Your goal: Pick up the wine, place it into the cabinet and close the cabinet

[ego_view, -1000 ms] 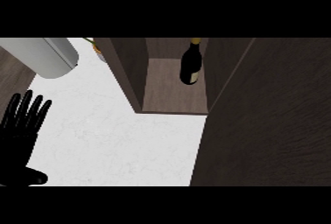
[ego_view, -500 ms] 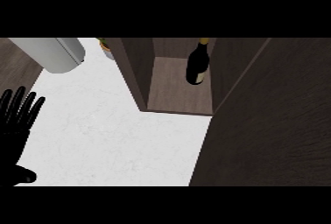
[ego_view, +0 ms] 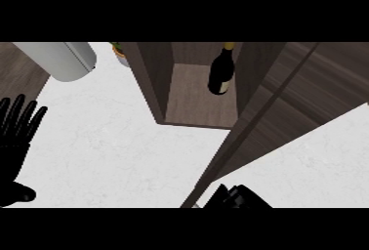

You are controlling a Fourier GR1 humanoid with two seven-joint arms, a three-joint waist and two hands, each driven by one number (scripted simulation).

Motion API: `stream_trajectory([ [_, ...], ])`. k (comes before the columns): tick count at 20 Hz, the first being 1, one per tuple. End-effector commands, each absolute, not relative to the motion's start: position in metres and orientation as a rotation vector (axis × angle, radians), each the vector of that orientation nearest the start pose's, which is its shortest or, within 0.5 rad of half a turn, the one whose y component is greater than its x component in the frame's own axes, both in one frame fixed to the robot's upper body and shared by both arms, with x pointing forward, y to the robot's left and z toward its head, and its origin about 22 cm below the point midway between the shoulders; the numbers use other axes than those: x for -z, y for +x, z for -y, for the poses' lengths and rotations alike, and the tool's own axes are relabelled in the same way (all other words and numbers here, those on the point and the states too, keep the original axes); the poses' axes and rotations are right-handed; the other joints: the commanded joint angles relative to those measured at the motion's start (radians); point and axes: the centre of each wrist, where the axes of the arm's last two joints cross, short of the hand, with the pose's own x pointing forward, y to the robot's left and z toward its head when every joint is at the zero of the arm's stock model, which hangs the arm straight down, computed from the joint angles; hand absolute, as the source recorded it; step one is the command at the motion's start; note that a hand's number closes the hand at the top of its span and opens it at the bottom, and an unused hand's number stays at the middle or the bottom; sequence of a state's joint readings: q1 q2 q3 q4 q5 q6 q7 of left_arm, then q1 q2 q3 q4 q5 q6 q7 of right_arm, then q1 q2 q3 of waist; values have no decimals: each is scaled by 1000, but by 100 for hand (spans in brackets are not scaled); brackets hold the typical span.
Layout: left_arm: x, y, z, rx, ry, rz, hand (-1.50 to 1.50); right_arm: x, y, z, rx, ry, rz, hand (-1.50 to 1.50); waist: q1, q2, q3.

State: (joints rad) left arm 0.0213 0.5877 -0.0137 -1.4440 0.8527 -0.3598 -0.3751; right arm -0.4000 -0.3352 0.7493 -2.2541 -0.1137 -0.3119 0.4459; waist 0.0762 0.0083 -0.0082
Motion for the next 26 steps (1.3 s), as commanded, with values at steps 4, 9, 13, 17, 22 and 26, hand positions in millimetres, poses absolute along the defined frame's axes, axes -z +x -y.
stream_trajectory([
  [4,-24,226,-397,-130,-401,1837,-150,-224,208,15,-644,543,1808,150,-27,-5,4],
  [9,-23,224,-385,-126,-411,1855,-150,-226,251,-8,-590,519,1787,150,-45,-6,7],
  [13,-30,222,-388,-146,-370,1859,-150,-244,279,-7,-548,562,1753,150,-51,-6,8],
  [17,-28,218,-404,-126,-391,1856,-150,-231,290,2,-465,566,1708,150,-63,-8,8],
  [22,-36,240,-406,-165,-368,1854,-150,-189,319,9,-451,501,1690,150,-69,-6,8],
  [26,-31,222,-405,-143,-385,1862,-150,-193,357,34,-453,464,1714,150,-62,-6,8],
])
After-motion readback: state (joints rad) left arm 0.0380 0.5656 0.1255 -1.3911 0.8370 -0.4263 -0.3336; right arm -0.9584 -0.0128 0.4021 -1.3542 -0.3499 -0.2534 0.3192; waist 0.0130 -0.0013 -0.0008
